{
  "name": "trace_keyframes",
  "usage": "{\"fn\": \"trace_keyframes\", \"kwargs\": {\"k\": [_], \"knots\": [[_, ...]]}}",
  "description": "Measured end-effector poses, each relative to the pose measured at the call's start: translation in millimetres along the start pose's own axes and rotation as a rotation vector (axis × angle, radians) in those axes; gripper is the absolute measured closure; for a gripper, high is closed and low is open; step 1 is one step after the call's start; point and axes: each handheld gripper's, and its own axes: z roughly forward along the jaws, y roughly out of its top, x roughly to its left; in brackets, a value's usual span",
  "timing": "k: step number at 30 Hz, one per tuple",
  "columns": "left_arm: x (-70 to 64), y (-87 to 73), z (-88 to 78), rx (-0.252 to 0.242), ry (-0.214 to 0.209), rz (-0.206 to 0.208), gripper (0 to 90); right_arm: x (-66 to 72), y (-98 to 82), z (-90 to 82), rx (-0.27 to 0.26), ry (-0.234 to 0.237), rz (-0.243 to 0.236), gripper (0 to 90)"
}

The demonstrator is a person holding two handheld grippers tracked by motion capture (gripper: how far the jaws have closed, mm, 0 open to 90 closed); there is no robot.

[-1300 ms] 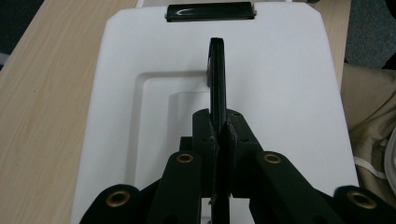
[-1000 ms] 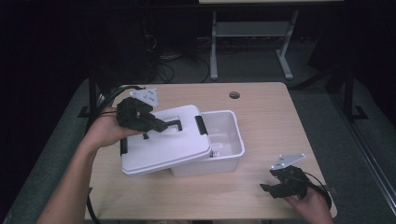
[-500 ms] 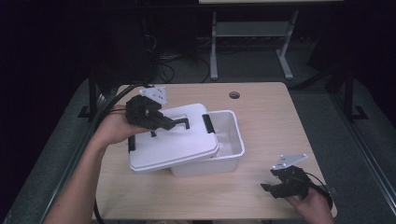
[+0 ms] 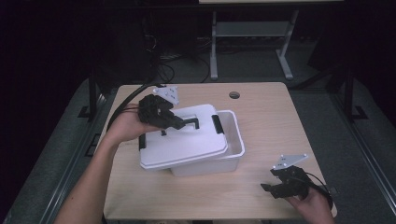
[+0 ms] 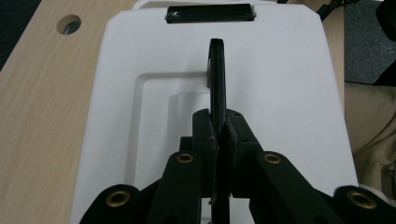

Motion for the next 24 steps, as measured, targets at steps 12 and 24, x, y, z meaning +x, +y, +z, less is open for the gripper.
{"fn": "trace_keyframes", "kwargs": {"k": [12, 24], "knots": [[5.2, 9.7, 15.2, -0.016, -0.013, -0.006, 84.1, -0.9, -0.8, -1.0, -0.008, 0.0, -0.004, 33.4], [9.2, 22.4, 25.7, -0.017, -0.021, 0.024, 84.1, -0.6, -1.2, -2.9, -0.011, 0.001, -0.002, 33.4]]}}
